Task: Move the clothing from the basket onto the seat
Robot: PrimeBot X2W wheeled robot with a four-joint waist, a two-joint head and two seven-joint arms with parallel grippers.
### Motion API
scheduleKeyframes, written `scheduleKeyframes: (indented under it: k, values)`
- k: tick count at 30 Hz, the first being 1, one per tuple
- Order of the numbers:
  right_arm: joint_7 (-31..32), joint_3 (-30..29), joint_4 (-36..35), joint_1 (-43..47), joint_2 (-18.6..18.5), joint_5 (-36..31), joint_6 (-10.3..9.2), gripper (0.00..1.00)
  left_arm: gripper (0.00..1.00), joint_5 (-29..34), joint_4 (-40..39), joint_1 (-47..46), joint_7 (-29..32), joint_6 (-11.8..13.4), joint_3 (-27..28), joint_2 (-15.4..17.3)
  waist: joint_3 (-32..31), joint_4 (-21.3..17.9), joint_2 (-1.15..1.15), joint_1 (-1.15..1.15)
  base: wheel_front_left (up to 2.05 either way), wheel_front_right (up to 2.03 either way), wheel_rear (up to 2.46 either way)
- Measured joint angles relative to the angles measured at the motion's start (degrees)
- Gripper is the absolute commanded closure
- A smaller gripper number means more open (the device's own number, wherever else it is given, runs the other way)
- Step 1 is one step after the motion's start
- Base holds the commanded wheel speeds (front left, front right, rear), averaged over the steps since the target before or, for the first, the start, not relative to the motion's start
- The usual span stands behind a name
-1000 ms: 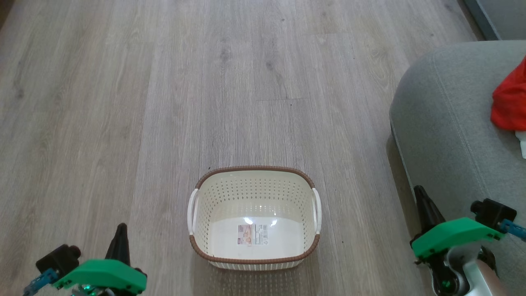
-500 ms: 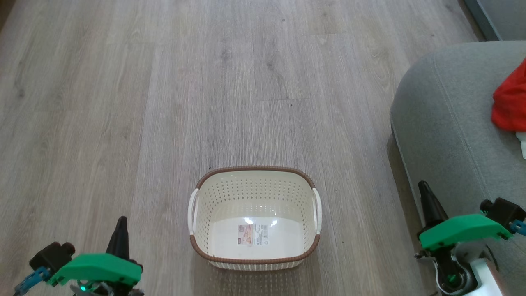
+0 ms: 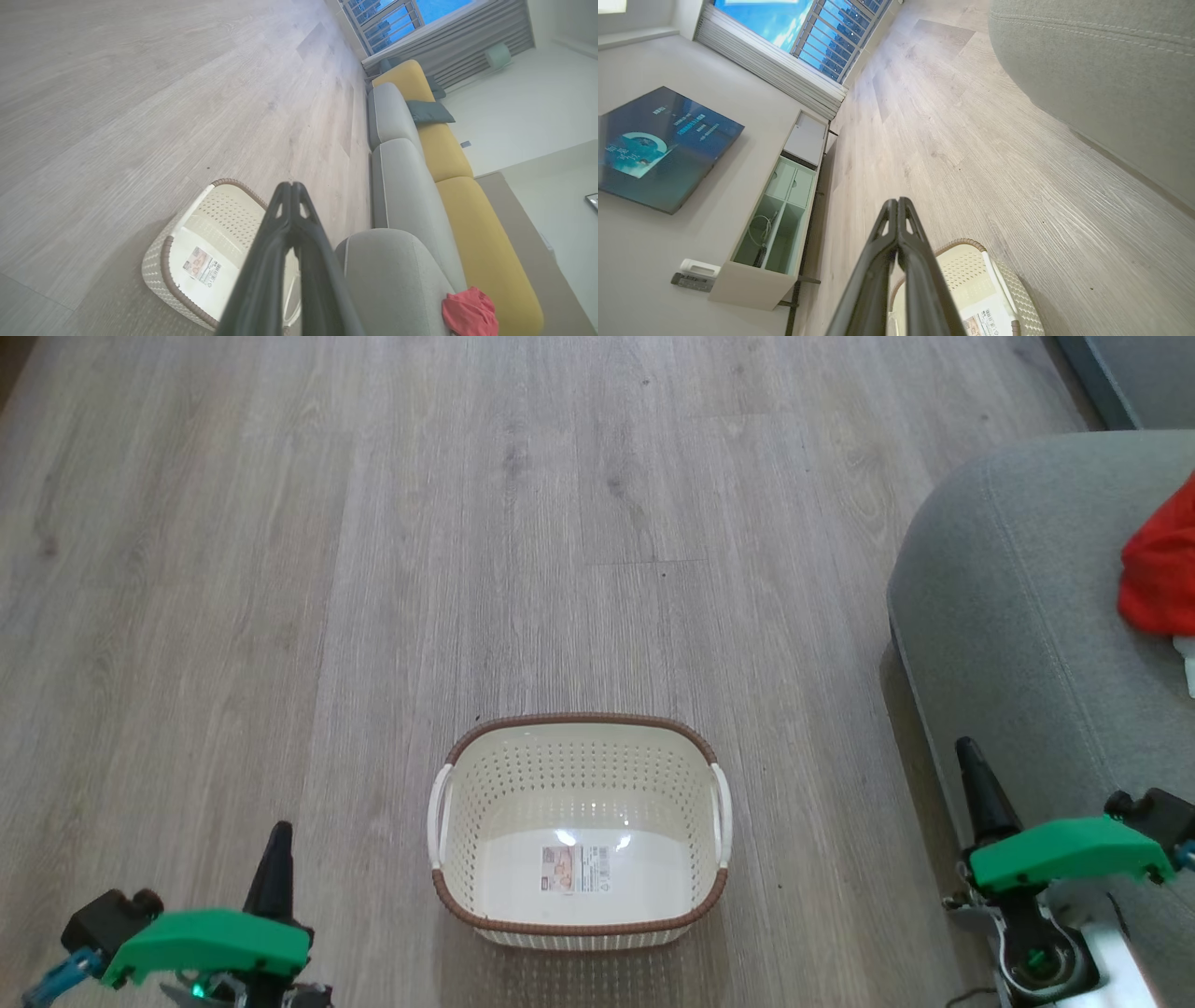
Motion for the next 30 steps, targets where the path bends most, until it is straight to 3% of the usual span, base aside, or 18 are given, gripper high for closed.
scheduleKeyframes:
  k: [30]
  values:
    - [4.86,-3.48,-4.30,1.08,1.79,17.44,0.00,1.00,1.00,-19.16,-2.27,-1.13,4.57,-0.96,-0.01,0.05,-0.06,0.23,0.00,0.00,0.00,0.00,0.00]
